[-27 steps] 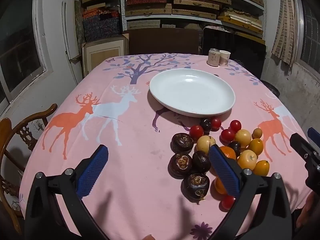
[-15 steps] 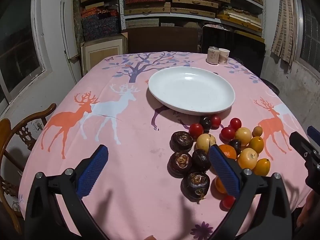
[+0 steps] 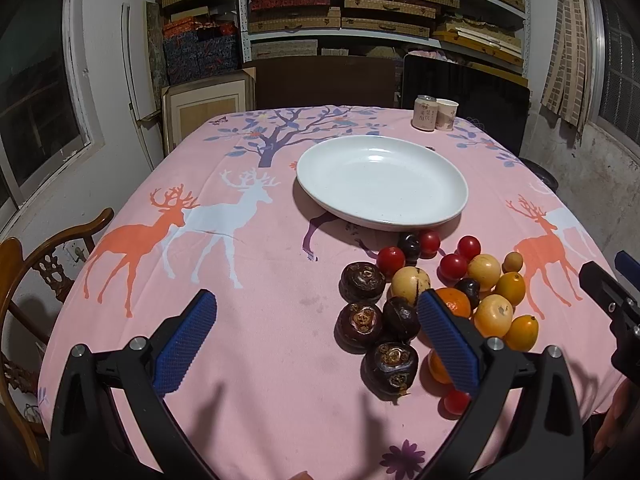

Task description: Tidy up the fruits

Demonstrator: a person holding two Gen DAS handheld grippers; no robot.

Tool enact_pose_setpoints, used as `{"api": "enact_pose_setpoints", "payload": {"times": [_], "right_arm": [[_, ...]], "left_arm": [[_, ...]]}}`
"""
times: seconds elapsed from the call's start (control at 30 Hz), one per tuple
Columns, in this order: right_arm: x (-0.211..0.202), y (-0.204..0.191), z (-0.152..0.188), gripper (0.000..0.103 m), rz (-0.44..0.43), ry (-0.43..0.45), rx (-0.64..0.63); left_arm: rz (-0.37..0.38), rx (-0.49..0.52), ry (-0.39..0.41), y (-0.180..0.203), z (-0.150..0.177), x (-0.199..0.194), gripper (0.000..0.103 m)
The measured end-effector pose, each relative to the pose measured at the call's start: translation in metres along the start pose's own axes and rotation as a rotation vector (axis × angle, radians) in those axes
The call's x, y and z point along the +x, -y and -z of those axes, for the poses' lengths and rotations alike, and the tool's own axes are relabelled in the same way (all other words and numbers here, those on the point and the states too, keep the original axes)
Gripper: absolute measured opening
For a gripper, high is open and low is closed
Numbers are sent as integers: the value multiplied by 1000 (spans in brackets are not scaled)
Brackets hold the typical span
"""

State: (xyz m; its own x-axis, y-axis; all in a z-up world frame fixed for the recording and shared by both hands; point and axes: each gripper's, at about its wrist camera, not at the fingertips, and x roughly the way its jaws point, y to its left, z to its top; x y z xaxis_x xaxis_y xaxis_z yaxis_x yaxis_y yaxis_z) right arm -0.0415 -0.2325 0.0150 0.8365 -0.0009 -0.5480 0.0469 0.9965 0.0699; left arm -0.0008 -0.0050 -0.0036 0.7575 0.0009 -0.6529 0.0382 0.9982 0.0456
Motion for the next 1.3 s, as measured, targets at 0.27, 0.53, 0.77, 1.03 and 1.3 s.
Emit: {"api": "enact_pose_setpoints", "payload": {"times": [0.27,0.53,0.77,1.03,1.3], "right_arm": [[-4,-1,0,99,-1,6,-7],[-6,-4,1,99,3,11,-21],[-5,-6,3,99,3,8,-21],[-6,-5,3,99,4,8,-21],[-7,-5,2,99,2,10,-22]], "left_arm": [[-1,8,12,0,0,-5,99],[-1,12,14,0,1,-8,99],[-2,11,13,0,1,-8,99],[-1,10,14,-1,2,-8,99],[-1,11,13,-1,2,-8,99]]}}
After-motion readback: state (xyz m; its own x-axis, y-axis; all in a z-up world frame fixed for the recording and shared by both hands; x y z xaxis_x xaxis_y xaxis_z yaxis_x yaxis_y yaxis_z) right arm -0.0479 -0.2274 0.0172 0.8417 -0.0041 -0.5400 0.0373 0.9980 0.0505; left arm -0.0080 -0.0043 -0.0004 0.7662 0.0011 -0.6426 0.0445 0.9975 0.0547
